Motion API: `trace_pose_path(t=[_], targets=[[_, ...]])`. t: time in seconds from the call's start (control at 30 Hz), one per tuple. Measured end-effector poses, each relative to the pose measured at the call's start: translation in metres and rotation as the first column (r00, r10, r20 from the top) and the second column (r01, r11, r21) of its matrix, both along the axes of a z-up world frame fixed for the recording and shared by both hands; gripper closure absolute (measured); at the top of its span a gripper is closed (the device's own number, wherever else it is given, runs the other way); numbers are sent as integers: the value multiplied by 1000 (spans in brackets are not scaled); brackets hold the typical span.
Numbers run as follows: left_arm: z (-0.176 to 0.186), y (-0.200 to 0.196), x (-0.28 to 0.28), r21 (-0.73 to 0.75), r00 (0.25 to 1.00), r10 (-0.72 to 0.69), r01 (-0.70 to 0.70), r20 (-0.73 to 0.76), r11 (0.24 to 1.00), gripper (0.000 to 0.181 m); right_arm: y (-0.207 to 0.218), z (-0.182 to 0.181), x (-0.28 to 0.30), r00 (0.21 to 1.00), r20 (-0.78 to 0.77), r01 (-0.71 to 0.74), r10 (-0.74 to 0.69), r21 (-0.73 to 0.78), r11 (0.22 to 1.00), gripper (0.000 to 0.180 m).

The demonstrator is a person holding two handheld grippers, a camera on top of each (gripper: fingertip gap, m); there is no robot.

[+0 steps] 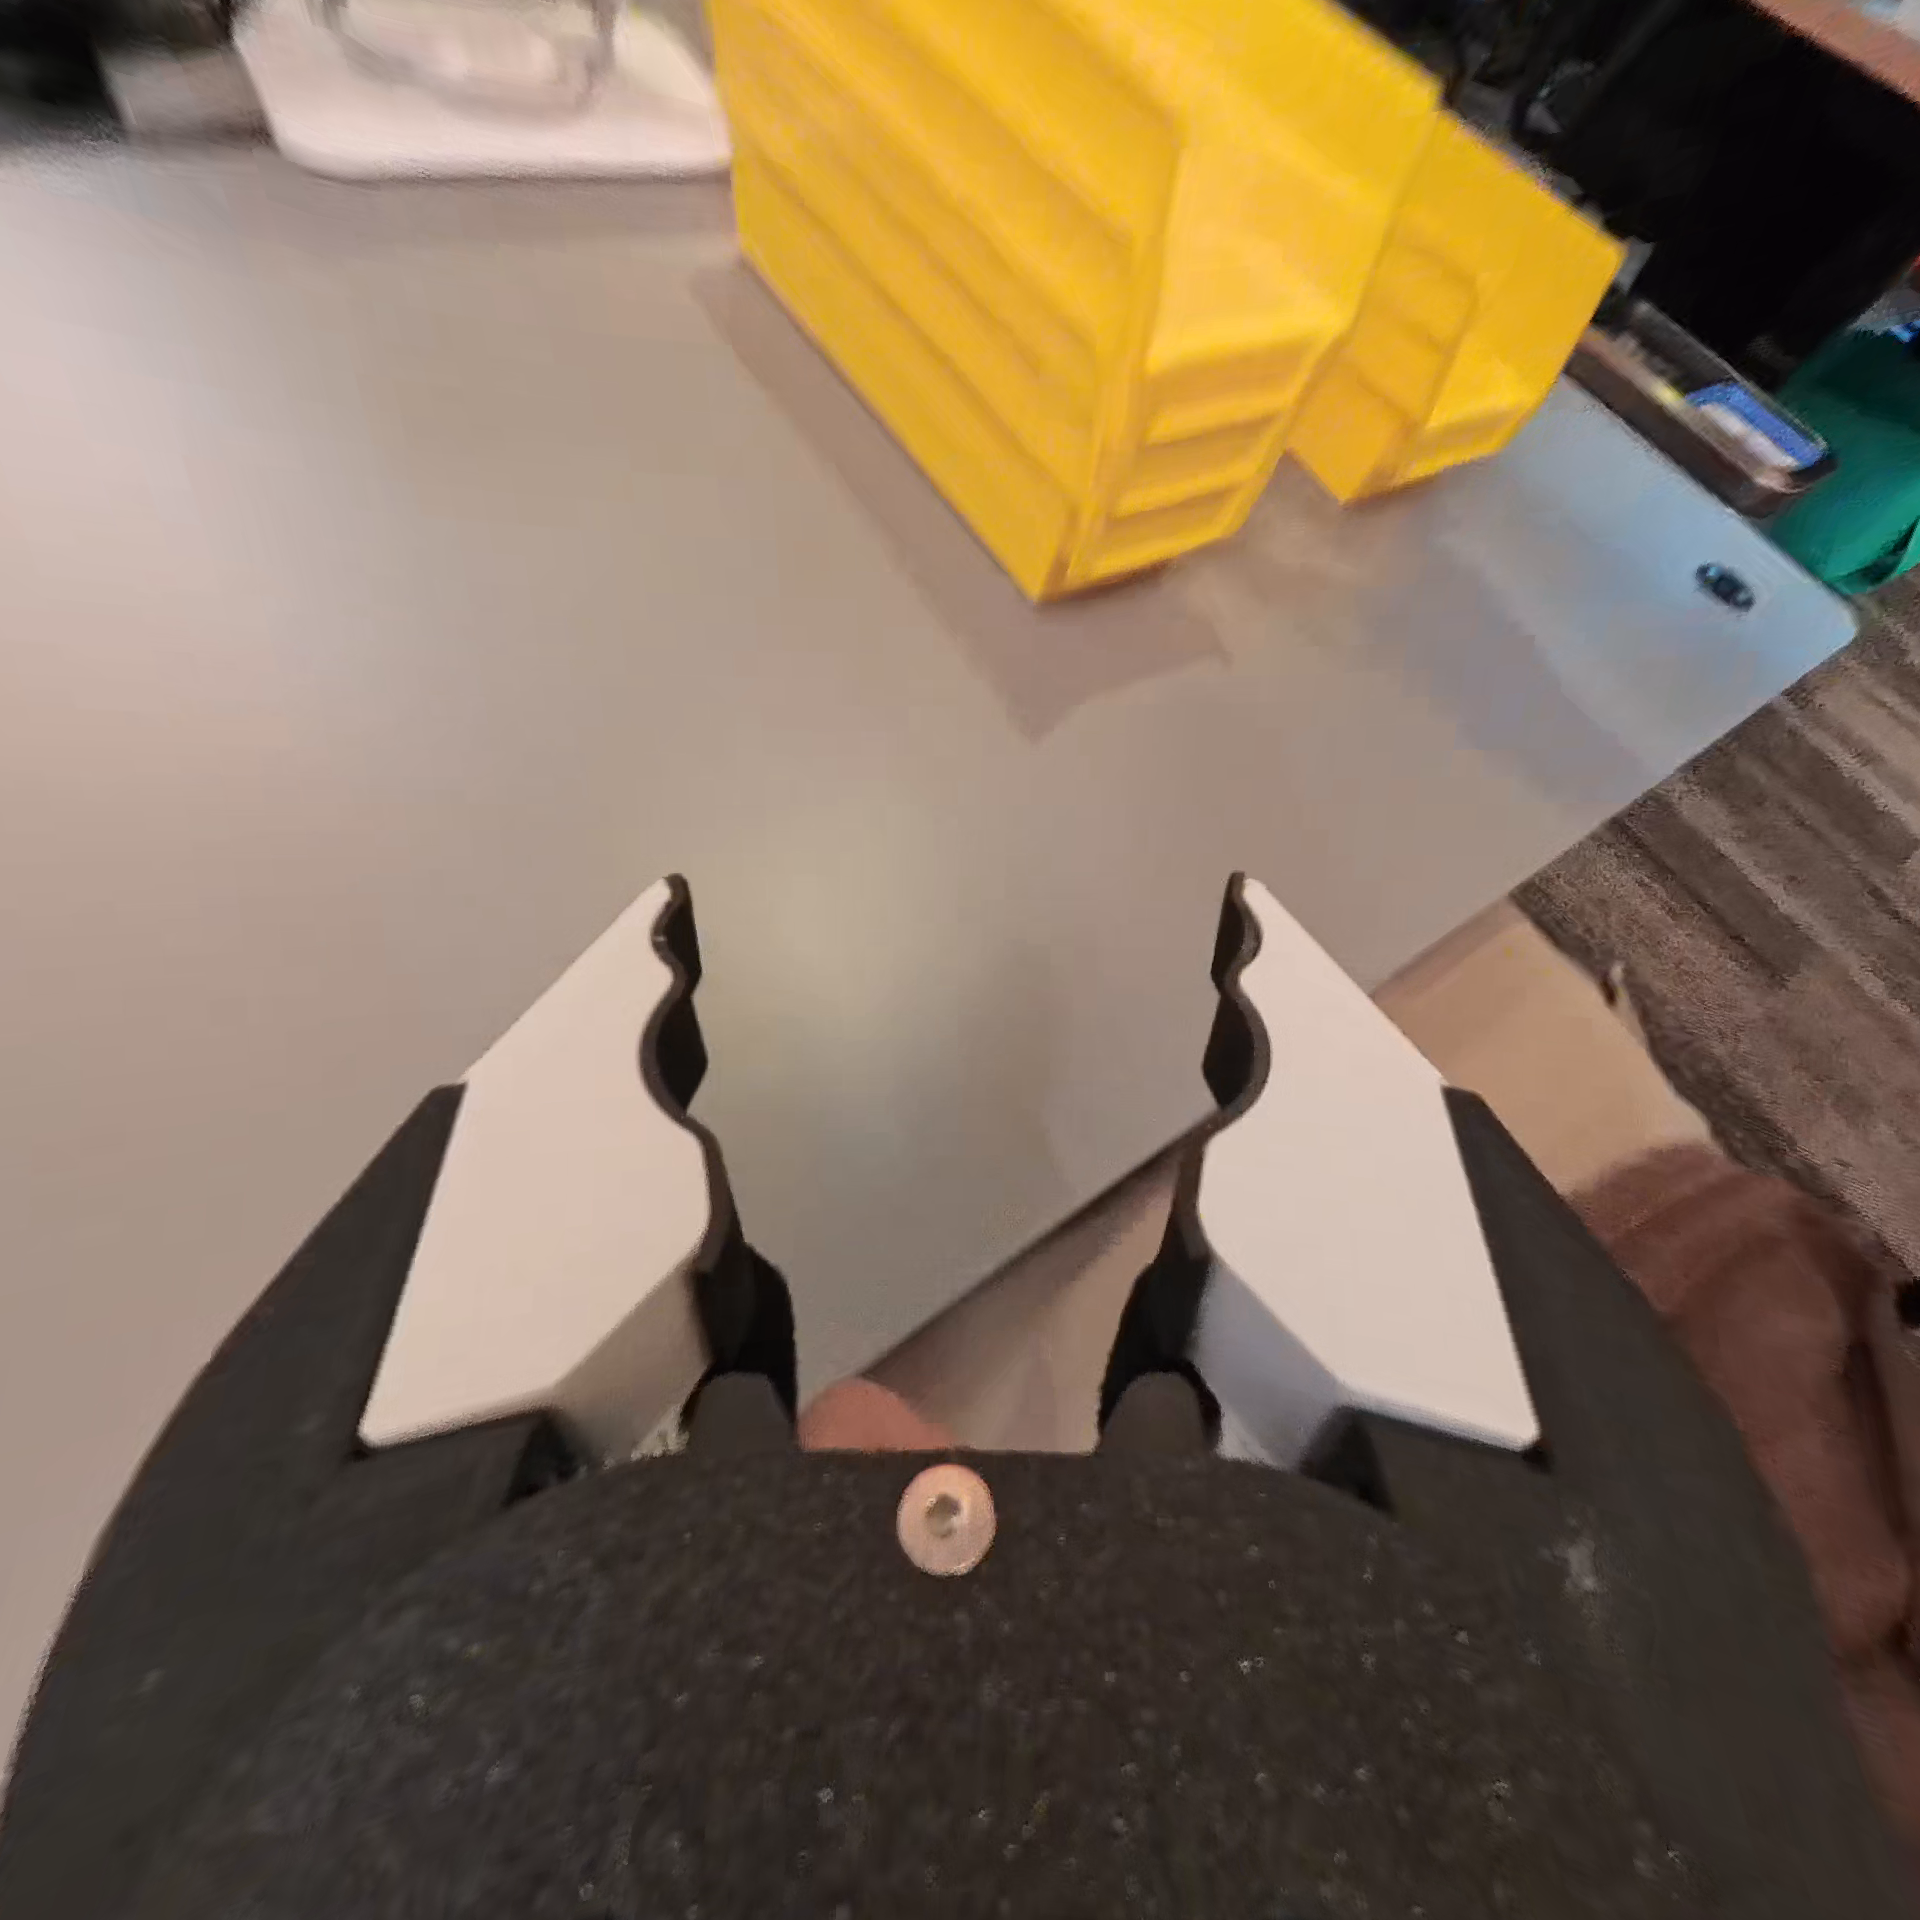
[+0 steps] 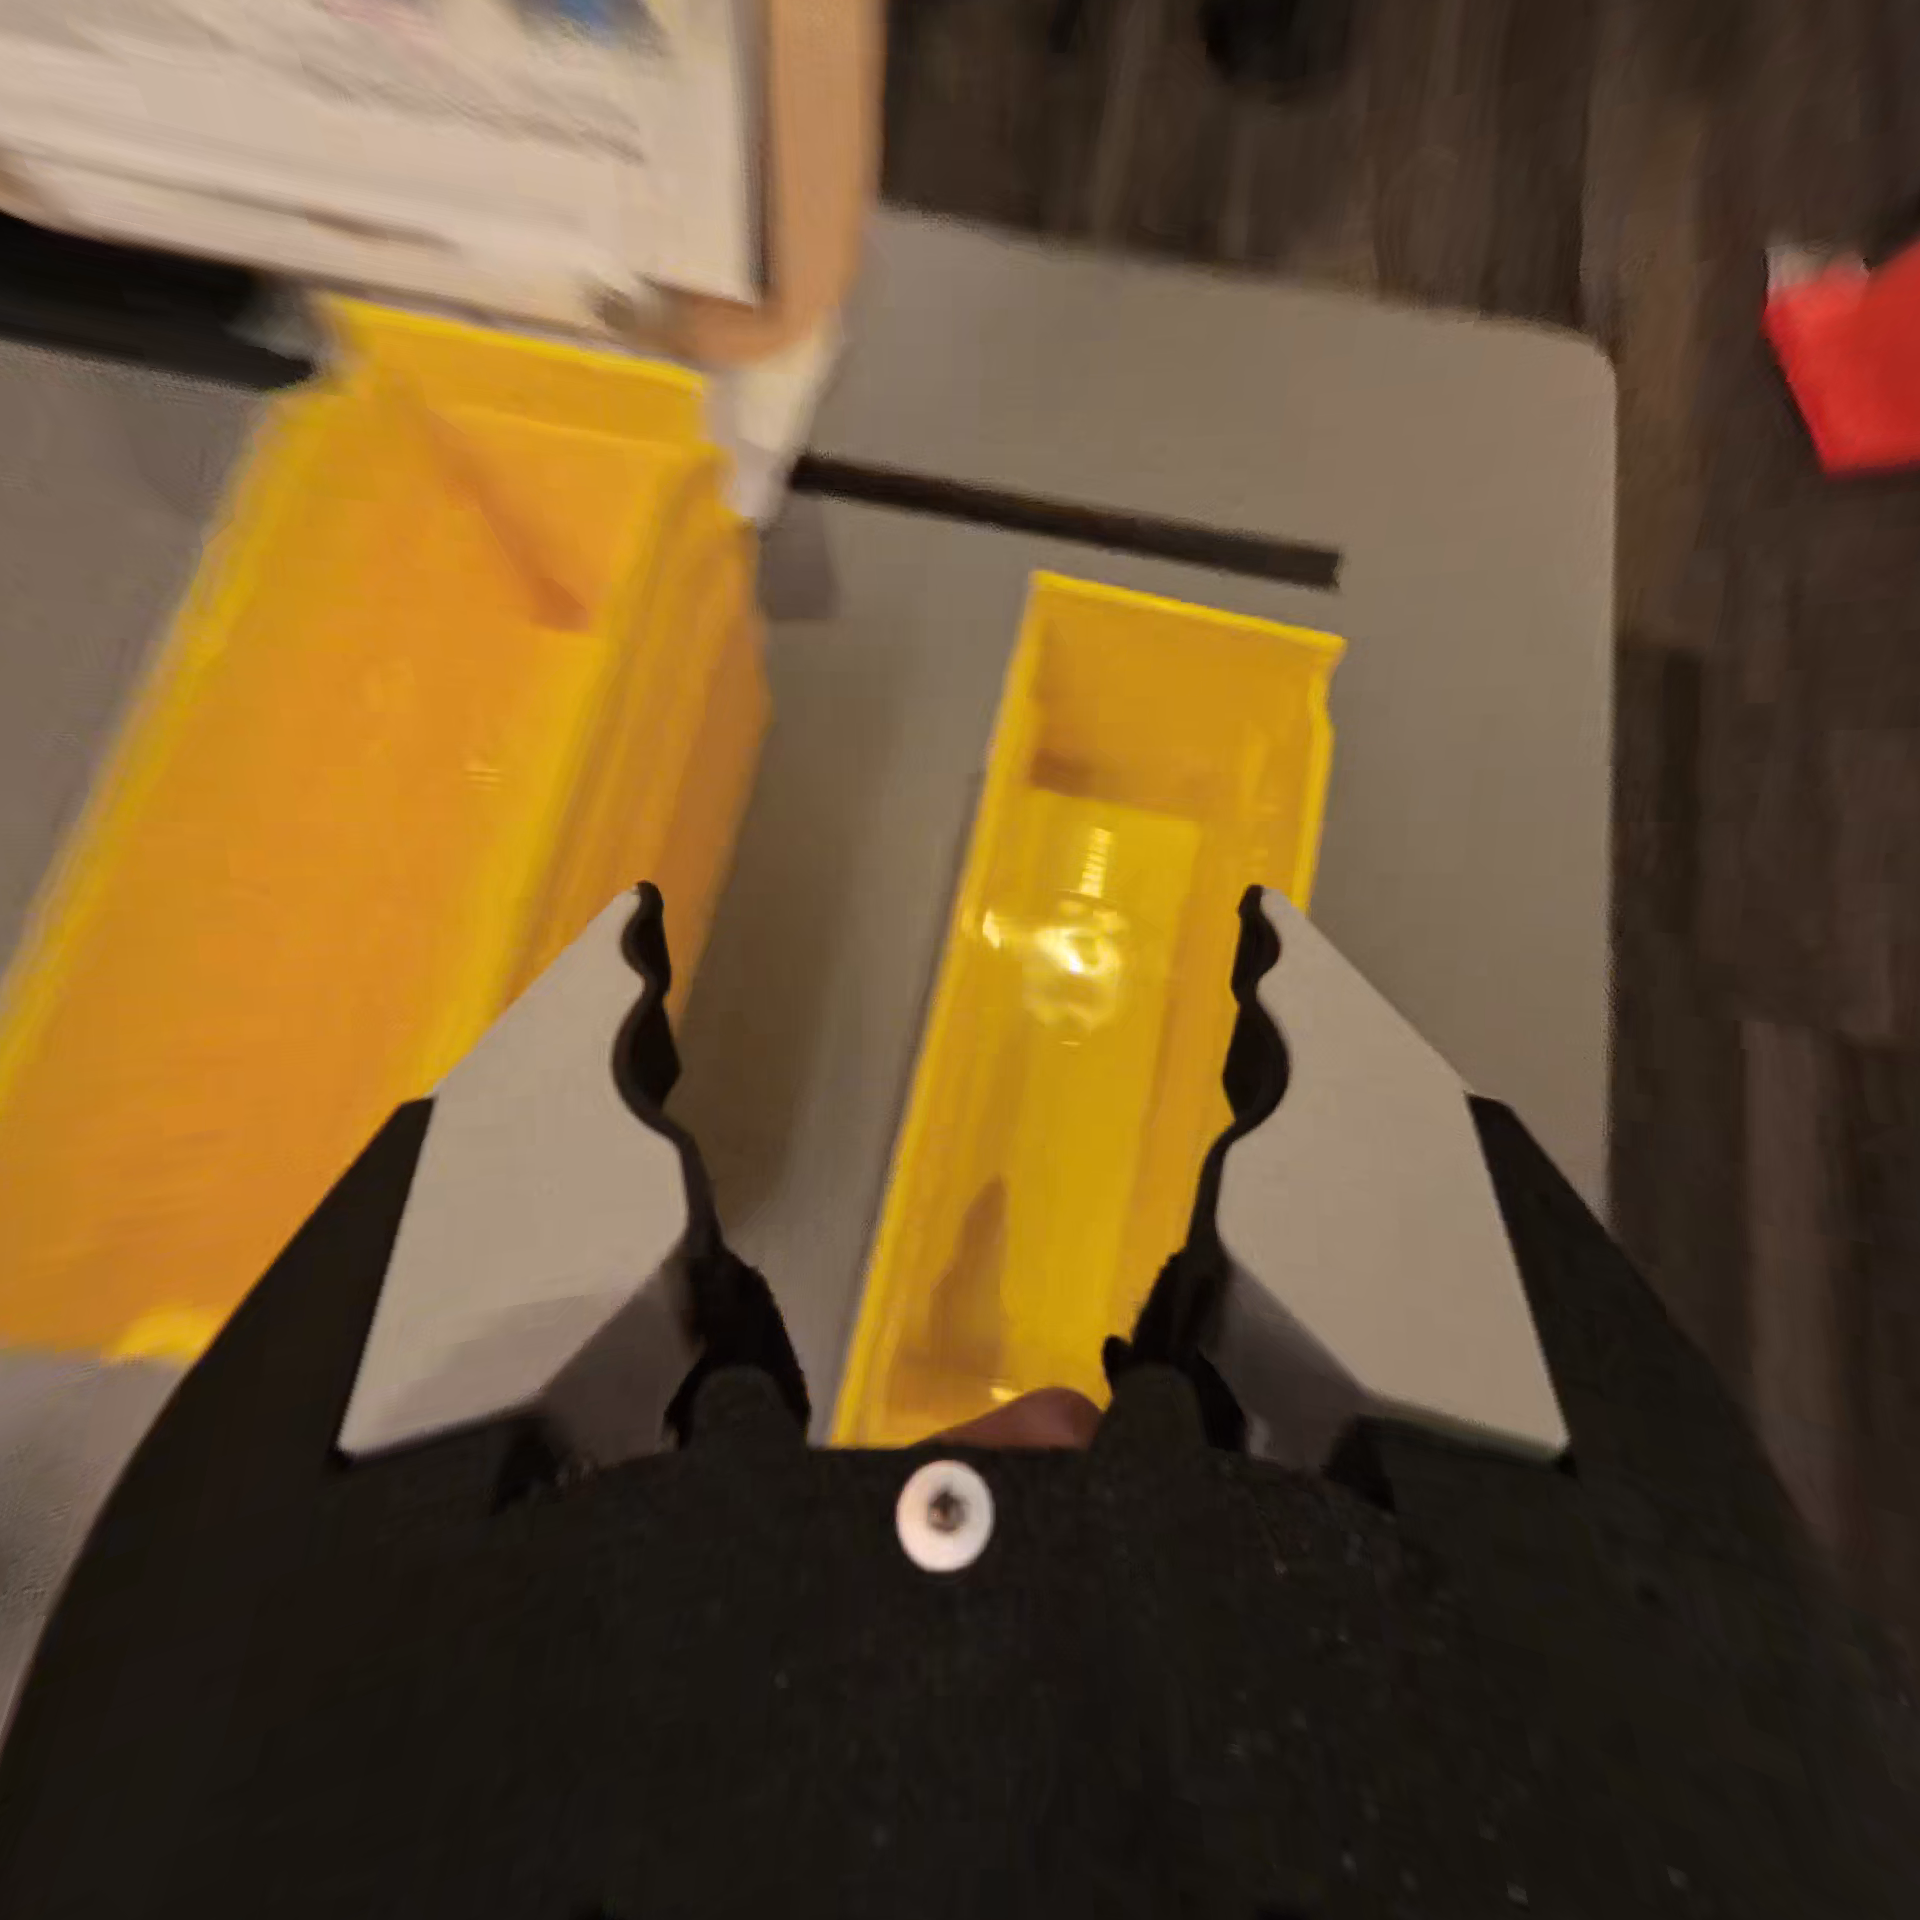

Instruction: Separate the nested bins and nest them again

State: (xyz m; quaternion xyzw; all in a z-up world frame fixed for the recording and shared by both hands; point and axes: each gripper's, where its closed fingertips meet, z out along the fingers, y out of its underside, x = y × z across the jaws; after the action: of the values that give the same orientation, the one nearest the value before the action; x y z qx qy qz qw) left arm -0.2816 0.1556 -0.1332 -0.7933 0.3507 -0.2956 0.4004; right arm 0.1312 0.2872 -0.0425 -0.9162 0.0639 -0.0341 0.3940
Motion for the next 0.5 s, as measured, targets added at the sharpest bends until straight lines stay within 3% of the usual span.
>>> trace_pose_path(t=[0.1, 0.23, 0.4, 0.5], targets=[[42, 14, 56, 28, 999, -35, 36, -15, 999, 79, -61, 23, -67, 995, -26, -89, 98, 245, 965, 80], [88, 62, 153, -34, 997, -50, 47, -67, 998, 73, -153, -6, -131, 998, 3, -59, 64, 428, 902, 94], [84, 116, 254, -256, 964, -8, -63, -268, 965, 61, -203, -72, -205, 986, -48, -133, 162, 368, 920, 95], [71, 135, 282, -347, 922, 37, -182, -385, 920, 61, -203, -81, -223, 976, 30, -216, 218, 307, 927, 89]])
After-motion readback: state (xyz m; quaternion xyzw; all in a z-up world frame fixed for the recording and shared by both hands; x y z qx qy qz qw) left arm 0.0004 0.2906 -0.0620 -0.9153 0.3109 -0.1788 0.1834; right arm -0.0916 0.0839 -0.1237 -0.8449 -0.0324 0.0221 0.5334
